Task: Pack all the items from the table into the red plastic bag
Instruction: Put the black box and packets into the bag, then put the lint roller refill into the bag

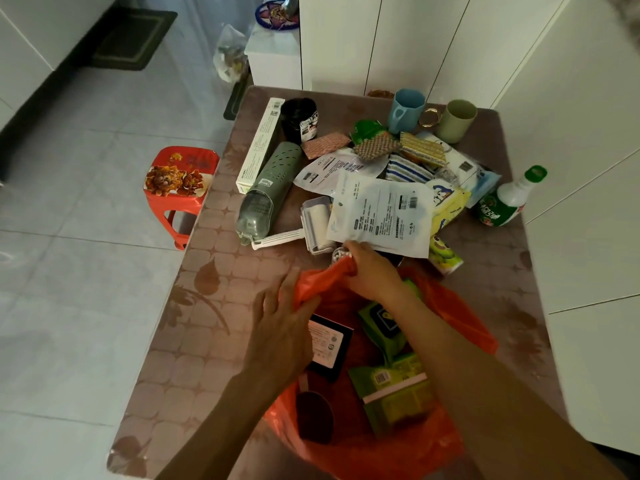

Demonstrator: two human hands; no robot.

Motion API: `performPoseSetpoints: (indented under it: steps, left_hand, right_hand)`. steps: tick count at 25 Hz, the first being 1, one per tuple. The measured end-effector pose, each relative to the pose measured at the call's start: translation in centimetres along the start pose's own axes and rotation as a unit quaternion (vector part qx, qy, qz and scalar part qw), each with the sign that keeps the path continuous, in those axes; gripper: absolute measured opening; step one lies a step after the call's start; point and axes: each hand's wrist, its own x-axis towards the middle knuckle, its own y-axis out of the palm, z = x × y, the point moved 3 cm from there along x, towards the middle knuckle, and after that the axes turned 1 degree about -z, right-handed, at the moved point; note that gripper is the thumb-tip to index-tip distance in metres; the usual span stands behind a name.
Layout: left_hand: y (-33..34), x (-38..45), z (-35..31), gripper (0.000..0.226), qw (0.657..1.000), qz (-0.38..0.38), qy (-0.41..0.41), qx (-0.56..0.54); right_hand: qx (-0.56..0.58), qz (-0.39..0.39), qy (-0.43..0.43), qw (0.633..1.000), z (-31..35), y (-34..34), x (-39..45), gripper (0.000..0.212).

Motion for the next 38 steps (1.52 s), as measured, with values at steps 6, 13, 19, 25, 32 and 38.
performPoseSetpoints:
  steps: [6,13,19,25,32,38]
  left_hand:
    - [3.7,0.5,0.5,0.053,0.992,0.114,-0.049,-0.038]
    - [4.3,0.3,1.2,0.068,0.986,0.109,-0.074,-0.1]
    - [4.1,-0.2,1.2,0.067,0.987,0.09,-0.058,-0.122]
    - [3.9,0.3,2.8,0.082,0.969,0.141,-0.131,-0.158]
    - [3.4,1.5,1.6,0.083,0.973,0.088,-0.149,-0.153]
    - [2.5,0.6,2.3,0.081,0.97,0.04,-0.124,-0.203]
  right_hand:
    - [0.299,0.061,0.116,0.945,-3.7,1.3,1.2,0.062]
    - [0.564,0.212,0.151,0.784,-6.5,1.4,-0.9,0.039]
    - [0.637,0.196,0.15,0.731,-5.5,2.3,-1.4,0.047]
    - [0.751,0.094,0.05,0.651,-7.0,-1.9,-4.3,0.037]
    - [0.427,0.083,0.108,0.894,-7.6,0.5,-8.0,0.016]
    - [0.193,0.243,0.1,0.945,-1.9,3.6,-5.4,0.017]
